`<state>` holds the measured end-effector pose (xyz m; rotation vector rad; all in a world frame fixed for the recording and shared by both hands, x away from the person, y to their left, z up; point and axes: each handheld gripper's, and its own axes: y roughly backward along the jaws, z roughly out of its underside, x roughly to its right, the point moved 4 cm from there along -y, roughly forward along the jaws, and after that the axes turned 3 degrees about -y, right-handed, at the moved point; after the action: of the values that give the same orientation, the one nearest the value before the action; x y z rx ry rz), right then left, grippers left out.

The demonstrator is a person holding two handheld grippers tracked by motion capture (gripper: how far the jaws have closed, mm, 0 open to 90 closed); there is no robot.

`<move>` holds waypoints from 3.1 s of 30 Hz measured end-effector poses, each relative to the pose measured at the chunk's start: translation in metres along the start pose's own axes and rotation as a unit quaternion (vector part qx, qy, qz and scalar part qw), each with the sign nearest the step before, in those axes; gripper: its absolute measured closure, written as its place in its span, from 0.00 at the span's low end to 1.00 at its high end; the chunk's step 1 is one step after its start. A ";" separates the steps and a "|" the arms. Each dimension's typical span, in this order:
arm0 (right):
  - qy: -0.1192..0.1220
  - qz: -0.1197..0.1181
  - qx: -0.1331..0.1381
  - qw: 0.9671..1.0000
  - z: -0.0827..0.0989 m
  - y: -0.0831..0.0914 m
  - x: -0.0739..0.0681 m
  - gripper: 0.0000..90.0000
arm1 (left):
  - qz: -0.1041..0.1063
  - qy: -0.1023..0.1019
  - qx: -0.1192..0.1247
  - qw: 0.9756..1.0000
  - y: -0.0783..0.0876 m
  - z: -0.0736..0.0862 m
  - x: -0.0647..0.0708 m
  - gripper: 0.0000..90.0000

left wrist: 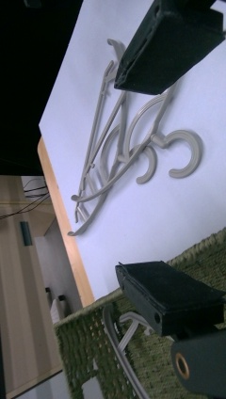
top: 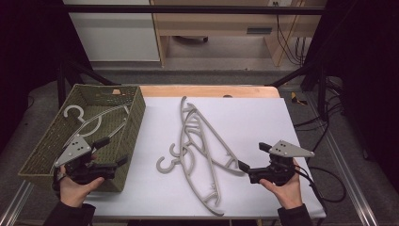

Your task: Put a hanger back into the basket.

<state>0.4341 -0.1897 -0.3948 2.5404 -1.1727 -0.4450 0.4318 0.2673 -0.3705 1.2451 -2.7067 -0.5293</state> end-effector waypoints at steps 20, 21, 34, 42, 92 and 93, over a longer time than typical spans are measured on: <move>0.015 -0.033 -0.065 0.997 0.008 -0.041 -0.036 0.06 | -0.003 0.000 -0.009 1.000 -0.007 0.006 0.001 0.10; 0.015 -0.037 -0.069 0.997 0.009 -0.043 -0.038 0.06 | -0.003 0.000 -0.009 1.000 -0.007 0.006 0.001 0.10; 0.054 -0.043 -0.138 0.988 0.023 -0.075 -0.072 0.12 | -0.004 -0.004 -0.006 1.000 -0.006 0.005 0.000 0.10; 0.073 -0.060 -0.177 0.980 0.036 -0.091 -0.090 0.21 | -0.005 -0.006 -0.006 1.000 -0.006 0.004 0.000 0.10; 0.071 -0.040 -0.309 0.948 0.074 -0.091 -0.062 0.90 | 0.006 -0.013 -0.013 1.000 -0.007 0.004 0.007 0.11; 0.071 -0.040 -0.309 0.948 0.074 -0.091 -0.062 0.90 | 0.006 -0.013 -0.013 1.000 -0.007 0.004 0.007 0.11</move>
<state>0.4282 -0.0964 -0.4888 2.0338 -0.7271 -0.5388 0.4317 0.2588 -0.3772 1.2222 -2.7186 -0.5812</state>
